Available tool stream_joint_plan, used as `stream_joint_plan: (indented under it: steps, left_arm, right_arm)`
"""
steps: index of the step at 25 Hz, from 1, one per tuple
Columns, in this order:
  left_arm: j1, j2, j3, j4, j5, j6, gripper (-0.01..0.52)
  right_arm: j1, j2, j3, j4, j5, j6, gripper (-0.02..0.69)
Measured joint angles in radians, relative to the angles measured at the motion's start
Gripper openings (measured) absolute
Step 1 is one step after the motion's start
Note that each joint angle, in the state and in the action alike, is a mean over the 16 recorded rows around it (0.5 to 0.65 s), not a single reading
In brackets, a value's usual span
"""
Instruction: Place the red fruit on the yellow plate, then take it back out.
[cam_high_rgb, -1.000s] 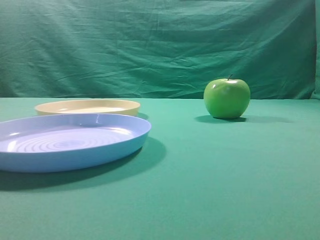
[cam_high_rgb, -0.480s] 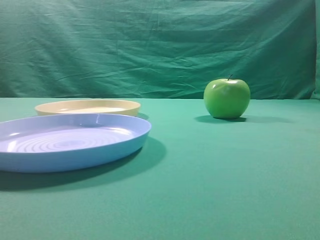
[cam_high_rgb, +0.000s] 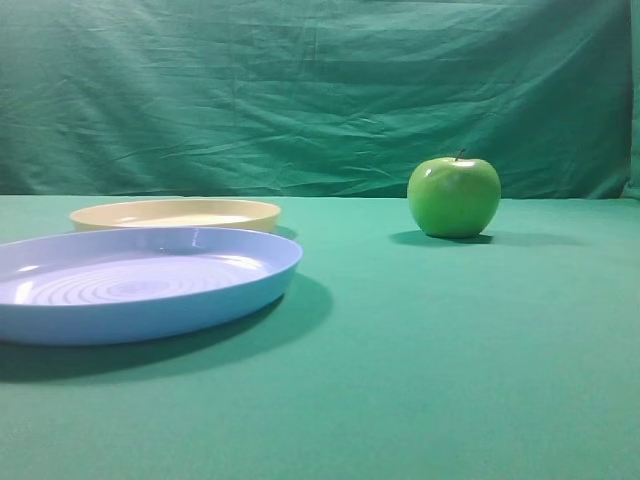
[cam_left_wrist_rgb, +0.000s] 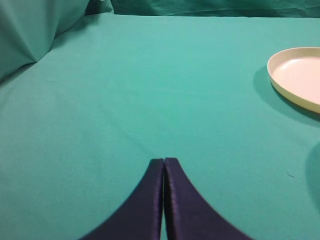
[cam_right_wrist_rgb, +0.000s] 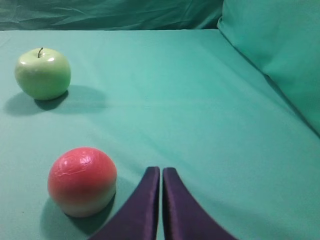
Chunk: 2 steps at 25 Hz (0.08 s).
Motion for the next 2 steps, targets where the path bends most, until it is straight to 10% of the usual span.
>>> stream_joint_plan:
  steps: [2]
  left_arm:
    - [0.000, 0.000, 0.000, 0.000, 0.000, 0.000, 0.000]
  right_arm:
    - [0.000, 0.000, 0.000, 0.000, 0.000, 0.000, 0.000]
